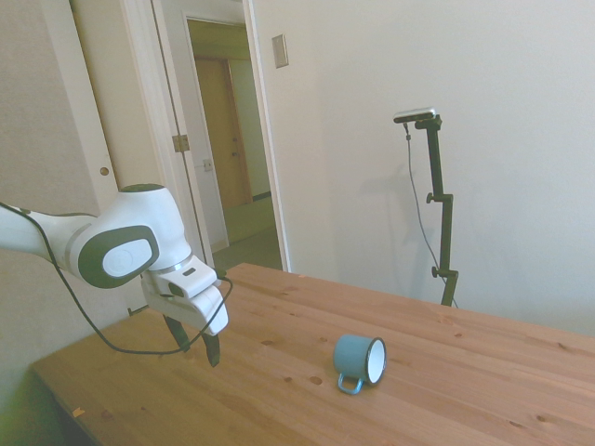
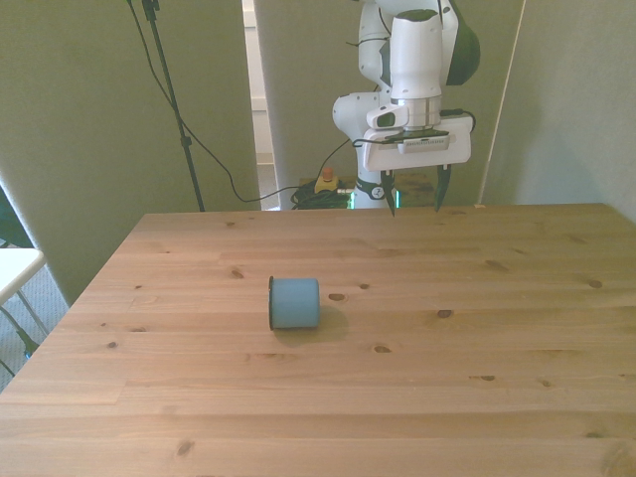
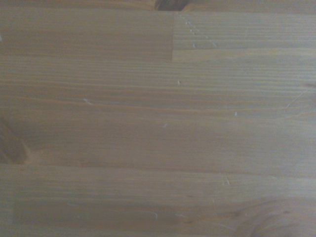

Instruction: Flip the mug upright

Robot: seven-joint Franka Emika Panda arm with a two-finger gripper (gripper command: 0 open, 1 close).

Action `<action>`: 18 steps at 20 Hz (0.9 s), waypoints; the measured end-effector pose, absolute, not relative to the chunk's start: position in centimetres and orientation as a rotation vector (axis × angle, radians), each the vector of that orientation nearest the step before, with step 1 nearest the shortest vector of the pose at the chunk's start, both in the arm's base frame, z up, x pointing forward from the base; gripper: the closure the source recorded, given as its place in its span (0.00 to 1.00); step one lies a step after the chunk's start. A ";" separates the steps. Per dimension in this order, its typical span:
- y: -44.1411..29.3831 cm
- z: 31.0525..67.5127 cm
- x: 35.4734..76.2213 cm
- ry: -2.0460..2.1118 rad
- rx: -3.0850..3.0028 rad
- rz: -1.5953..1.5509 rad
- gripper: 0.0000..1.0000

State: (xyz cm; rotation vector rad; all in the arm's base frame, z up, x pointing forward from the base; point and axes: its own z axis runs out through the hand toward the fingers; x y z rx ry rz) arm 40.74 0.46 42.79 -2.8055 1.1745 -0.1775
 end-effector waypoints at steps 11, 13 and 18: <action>-13.2 46.6 45.9 1.228 -2.688 -0.214 0.00; -15.8 47.2 49.1 1.159 -2.662 -0.145 0.00; -18.4 48.1 51.0 1.115 -2.620 -0.125 0.00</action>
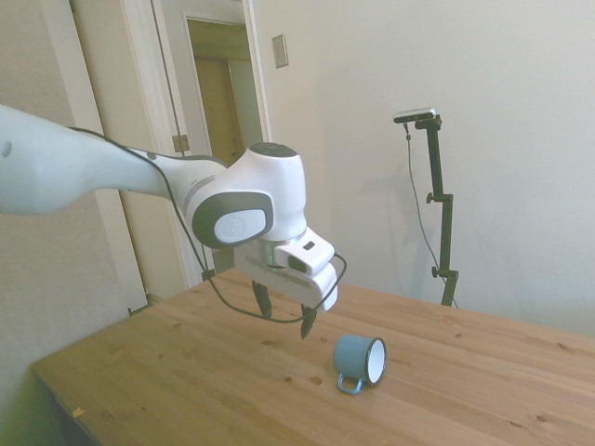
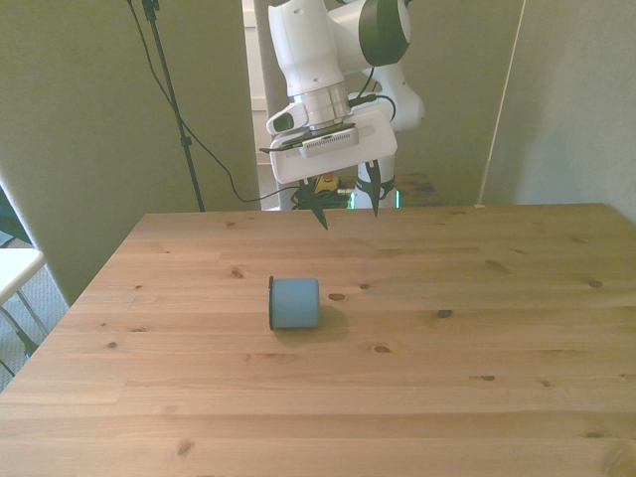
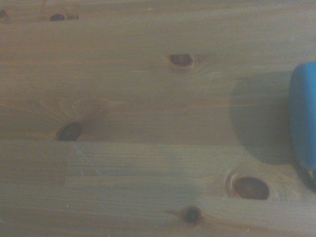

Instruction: Flip the mug upright

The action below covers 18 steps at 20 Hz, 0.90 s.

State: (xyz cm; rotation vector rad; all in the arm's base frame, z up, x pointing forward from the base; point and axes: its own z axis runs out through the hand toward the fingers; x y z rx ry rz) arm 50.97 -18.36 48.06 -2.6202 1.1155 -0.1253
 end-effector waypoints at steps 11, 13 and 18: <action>-33.1 44.6 57.8 1.115 -2.498 -0.049 0.00; -33.6 45.1 58.4 1.097 -2.489 -0.030 0.00; -34.5 42.9 60.4 1.064 -2.478 0.024 0.00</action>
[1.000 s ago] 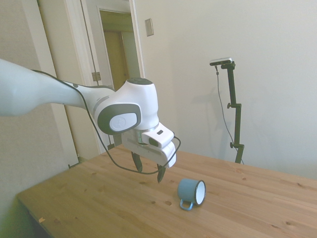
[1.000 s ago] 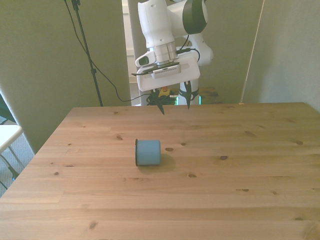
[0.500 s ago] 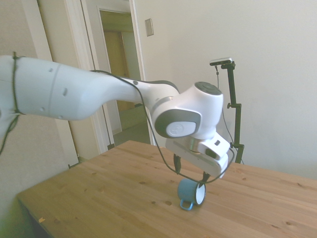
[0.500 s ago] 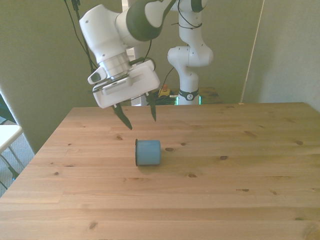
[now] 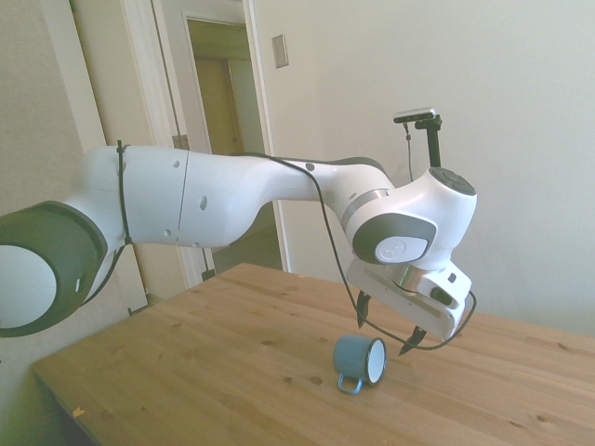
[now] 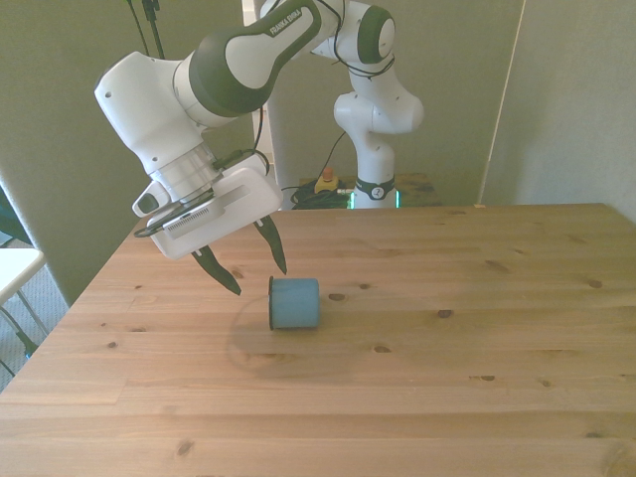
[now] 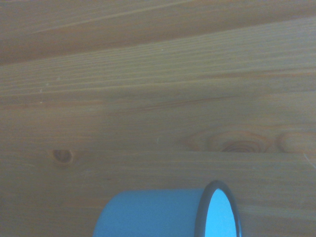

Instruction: Flip the mug upright

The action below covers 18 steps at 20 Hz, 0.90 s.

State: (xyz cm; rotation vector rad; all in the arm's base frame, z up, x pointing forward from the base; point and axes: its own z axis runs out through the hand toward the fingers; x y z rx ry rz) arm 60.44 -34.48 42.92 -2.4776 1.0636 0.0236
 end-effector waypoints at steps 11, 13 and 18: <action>-34.3 39.2 61.1 0.889 -2.352 0.169 0.00; -34.1 38.5 61.4 0.858 -2.317 0.193 0.00; -33.1 38.0 61.5 0.804 -2.262 0.240 0.00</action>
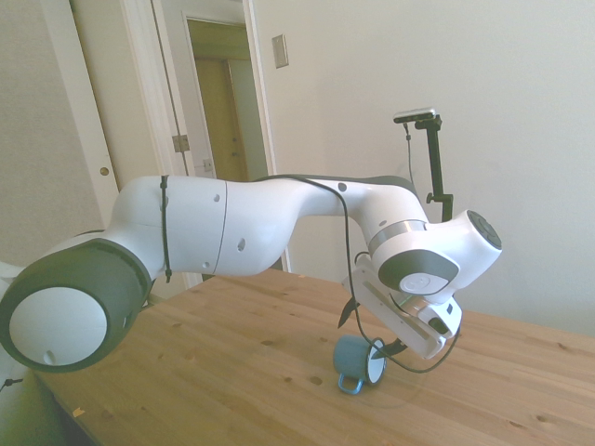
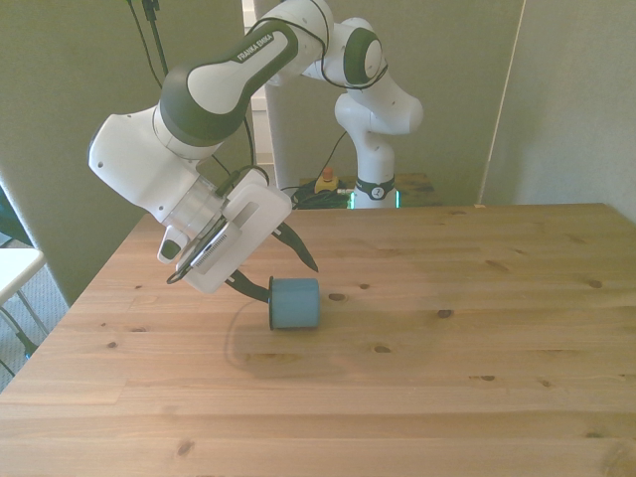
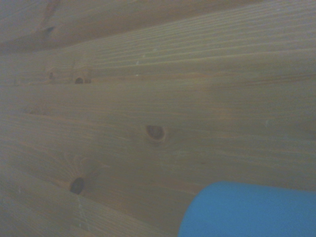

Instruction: Flip the mug upright

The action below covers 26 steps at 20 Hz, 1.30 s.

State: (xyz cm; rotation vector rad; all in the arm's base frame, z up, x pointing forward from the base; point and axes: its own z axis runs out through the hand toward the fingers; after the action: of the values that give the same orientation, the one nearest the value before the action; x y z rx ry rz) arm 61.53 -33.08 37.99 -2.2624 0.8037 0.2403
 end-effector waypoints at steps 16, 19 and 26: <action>-32.2 36.3 61.7 0.736 -2.175 0.281 1.00; -32.1 36.1 61.6 0.720 -2.153 0.292 1.00; -32.3 35.6 61.7 0.701 -2.125 0.313 1.00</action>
State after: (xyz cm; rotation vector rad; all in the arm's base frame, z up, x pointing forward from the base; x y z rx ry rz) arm 61.67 -32.25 35.64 -2.1254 0.7011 0.3134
